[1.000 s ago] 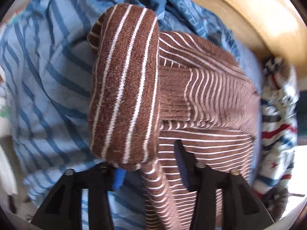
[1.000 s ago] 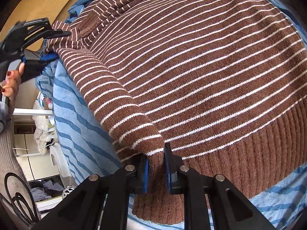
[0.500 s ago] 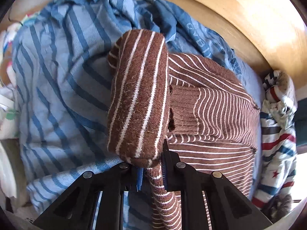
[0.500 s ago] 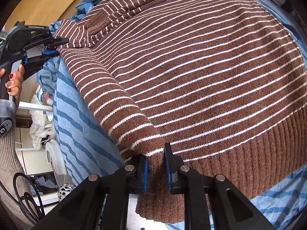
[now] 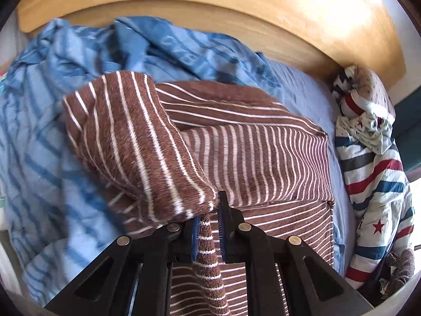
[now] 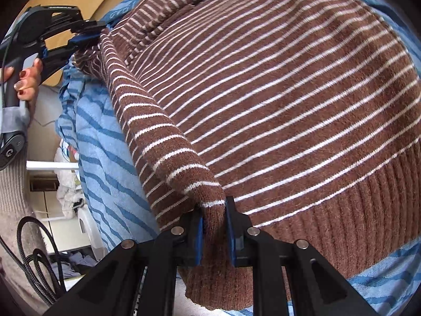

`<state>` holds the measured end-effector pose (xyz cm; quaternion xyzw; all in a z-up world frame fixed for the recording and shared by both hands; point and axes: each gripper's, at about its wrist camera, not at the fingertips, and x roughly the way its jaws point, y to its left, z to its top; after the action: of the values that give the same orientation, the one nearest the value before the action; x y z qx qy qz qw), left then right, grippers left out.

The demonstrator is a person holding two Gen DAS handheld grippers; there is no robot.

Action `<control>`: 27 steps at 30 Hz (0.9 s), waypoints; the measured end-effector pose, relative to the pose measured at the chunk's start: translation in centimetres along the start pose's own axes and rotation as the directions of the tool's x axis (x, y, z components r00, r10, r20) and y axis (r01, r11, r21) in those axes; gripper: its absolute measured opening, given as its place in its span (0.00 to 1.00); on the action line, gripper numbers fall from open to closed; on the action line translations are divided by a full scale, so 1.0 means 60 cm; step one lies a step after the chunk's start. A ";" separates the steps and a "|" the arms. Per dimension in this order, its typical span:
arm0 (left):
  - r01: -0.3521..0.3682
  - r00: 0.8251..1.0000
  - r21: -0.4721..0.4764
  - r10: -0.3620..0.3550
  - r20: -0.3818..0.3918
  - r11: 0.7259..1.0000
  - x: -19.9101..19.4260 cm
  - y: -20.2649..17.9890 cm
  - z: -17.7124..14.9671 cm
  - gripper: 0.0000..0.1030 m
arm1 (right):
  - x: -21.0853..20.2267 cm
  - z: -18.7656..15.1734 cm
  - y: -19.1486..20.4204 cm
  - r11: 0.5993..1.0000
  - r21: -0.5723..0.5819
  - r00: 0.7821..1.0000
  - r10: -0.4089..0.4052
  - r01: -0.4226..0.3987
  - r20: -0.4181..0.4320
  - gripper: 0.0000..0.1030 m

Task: Fold clothes

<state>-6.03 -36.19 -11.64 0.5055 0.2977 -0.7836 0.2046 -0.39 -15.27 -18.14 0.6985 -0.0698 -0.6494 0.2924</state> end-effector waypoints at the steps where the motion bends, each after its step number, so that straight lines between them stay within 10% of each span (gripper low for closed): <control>1: 0.025 1.000 0.005 -0.025 -0.015 1.000 0.020 -0.011 0.002 0.10 | 0.003 0.002 -0.008 1.000 0.015 1.000 0.007 -0.006 -0.008 0.16; 12: 0.143 0.978 -0.168 -0.166 -0.127 0.975 0.153 -0.004 -0.009 0.11 | 0.015 0.021 -0.044 0.997 0.073 0.997 0.013 -0.008 -0.070 0.33; 14: 0.276 0.943 -0.236 -0.311 -0.122 0.932 0.144 0.013 -0.013 0.22 | 0.012 0.023 -0.046 0.996 0.083 0.997 0.018 -0.012 -0.074 0.35; 18: 0.553 0.810 -0.325 -0.587 -0.006 0.767 0.080 0.044 -0.041 0.52 | 0.001 0.015 -0.052 0.996 0.092 0.998 0.018 -0.012 -0.063 0.39; 20: 0.593 0.796 -0.275 -0.602 0.060 0.757 0.026 0.057 -0.068 0.75 | -0.011 0.007 -0.060 0.996 0.092 0.999 -0.001 0.006 -0.051 0.42; 23: 0.566 0.822 -0.219 -0.564 0.074 0.795 -0.024 0.079 -0.106 0.75 | -0.025 -0.007 -0.068 0.995 0.082 0.998 -0.052 0.055 -0.042 0.43; 27: 0.406 0.910 -0.250 -0.413 0.027 0.879 -0.035 0.125 -0.168 0.75 | -0.043 -0.025 -0.071 0.973 0.086 0.977 -0.213 0.213 -0.017 0.50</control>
<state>6.22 -34.92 -14.81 0.4120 0.4969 -0.7582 0.0922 -0.55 -10.09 -18.07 0.7165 -0.0218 -0.6708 0.1904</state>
